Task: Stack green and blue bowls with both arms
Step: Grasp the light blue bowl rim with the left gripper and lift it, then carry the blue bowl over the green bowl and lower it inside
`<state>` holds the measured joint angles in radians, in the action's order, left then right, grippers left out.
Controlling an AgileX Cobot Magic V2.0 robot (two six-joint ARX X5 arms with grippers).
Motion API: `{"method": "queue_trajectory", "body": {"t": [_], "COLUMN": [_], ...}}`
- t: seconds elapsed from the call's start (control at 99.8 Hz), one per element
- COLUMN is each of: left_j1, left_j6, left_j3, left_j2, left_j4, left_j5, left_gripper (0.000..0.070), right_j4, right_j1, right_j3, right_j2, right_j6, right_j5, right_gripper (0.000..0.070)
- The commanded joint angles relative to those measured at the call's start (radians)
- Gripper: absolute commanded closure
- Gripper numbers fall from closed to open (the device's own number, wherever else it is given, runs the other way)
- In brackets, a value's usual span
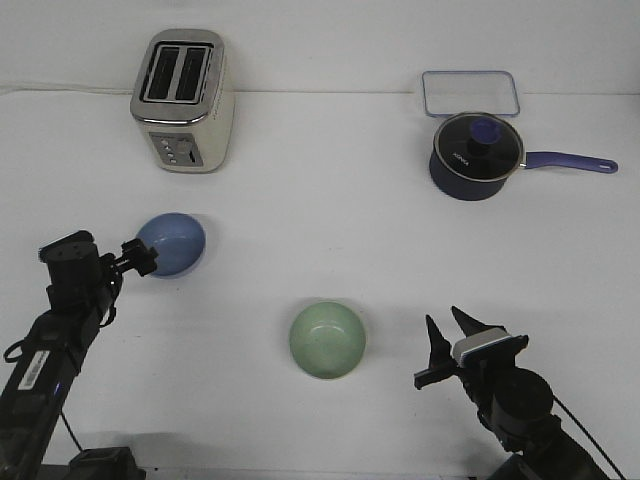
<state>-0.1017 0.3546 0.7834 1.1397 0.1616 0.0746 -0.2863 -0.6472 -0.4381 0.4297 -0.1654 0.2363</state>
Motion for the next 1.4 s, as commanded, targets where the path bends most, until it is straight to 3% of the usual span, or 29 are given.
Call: {"method": "queue_trajectory", "body": {"t": [0.0,0.21,0.441,0.531,0.681,0.852,1.172,1.393], "left_j1": [-0.014,-0.065,-0.076,-0.076,-0.076,-0.076,-0.013,0.182], "left_j6": [-0.009,0.002,0.006,0.005,-0.006,-0.008,-0.065,-0.137], "left_j3": [0.014,0.015,0.031,0.032,0.032,0.049,0.150,0.186], "left_j2": [0.056,0.214,0.302,0.303,0.303,0.302,0.200,0.089], "left_j4": [-0.011,-0.062,-0.107,-0.113,-0.114,-0.118,-0.043,0.081], "left_j5": [-0.023,-0.146,-0.192,-0.193,-0.206,-0.230,-0.514,-0.524], "left_gripper": [0.0220,0.0220,0.0231,0.0342,0.0700,0.0688,0.0687,0.0687], "right_j4": [0.010,0.010,0.009,0.009,0.009,0.009,0.009,0.009], "right_j1": [-0.008,-0.008,-0.008,-0.008,-0.008,-0.008,-0.008,-0.008], "right_j3": [-0.001,-0.001,-0.001,-0.001,-0.001,-0.001,-0.001,-0.001], "right_j2": [0.003,0.003,0.003,0.003,0.003,0.003,0.003,0.003], "right_j6": [-0.011,-0.014,-0.014,-0.014,-0.014,-0.014,-0.014,-0.014], "right_j5": [-0.001,-0.001,-0.001,-0.001,0.000,0.000,0.000,0.000], "right_gripper": [0.0404,0.0404,0.0405,0.0404,0.0405,0.0405,0.0404,0.0405]}}
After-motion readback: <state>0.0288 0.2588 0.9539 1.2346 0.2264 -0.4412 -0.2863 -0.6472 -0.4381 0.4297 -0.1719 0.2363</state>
